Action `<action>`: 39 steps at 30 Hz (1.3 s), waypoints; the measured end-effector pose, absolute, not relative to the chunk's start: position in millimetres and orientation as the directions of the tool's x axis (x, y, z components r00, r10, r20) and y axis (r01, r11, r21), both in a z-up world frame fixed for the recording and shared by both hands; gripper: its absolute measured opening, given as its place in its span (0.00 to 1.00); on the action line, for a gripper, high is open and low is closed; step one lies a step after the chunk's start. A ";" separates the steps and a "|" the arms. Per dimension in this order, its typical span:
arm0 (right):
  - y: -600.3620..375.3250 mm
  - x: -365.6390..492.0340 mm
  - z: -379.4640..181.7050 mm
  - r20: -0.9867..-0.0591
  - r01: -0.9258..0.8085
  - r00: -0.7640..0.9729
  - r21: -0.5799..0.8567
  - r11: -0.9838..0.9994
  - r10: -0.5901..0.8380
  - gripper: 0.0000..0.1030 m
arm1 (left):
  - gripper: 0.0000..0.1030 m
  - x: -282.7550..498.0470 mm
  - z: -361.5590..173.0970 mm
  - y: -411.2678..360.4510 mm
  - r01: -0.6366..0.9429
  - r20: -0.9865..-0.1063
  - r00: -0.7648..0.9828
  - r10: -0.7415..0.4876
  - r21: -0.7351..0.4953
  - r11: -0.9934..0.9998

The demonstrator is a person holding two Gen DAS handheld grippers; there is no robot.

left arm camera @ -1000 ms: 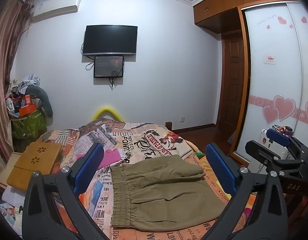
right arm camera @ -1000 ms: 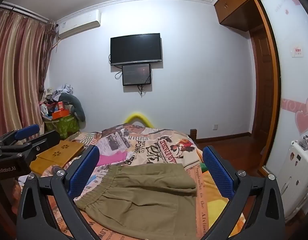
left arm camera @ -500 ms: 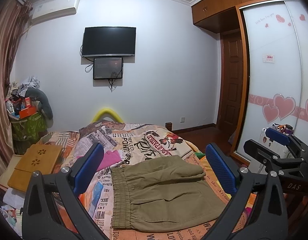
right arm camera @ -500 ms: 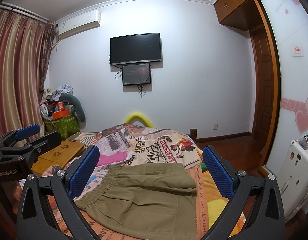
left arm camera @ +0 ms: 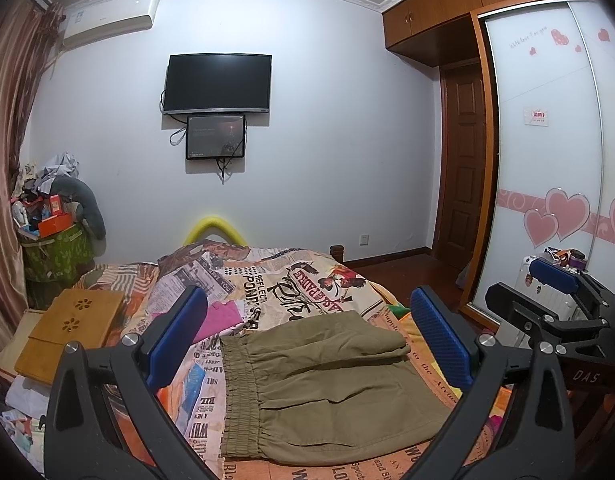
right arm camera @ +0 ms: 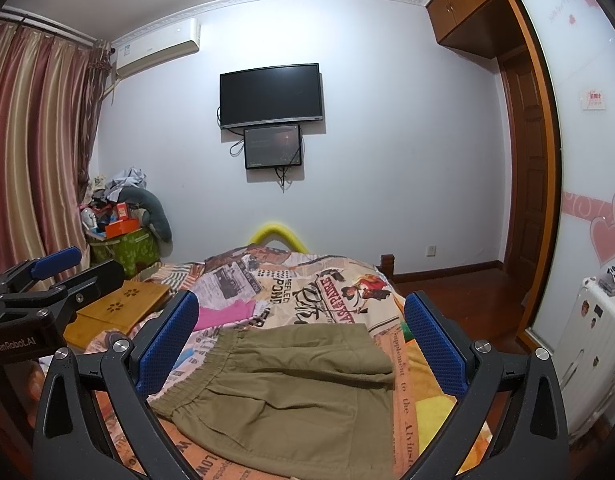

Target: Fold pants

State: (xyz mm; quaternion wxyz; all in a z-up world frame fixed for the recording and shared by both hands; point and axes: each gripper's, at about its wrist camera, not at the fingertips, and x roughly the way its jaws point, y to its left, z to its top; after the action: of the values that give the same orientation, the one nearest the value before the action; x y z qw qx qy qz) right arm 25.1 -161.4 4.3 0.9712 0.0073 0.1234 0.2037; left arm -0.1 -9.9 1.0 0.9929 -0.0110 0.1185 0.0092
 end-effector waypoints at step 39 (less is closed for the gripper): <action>-161.4 27.9 2.0 -0.242 -0.395 0.885 0.061 0.917 0.397 0.99 | 1.00 6.7 -0.9 -13.8 -0.015 -0.237 0.971 0.008 -0.027 1.000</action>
State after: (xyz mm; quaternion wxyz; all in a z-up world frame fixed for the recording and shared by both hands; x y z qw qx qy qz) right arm 27.9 -161.4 2.0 0.9708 0.0051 0.1257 0.2040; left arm 6.7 -13.8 -0.9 0.9927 -0.0145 0.1194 0.0057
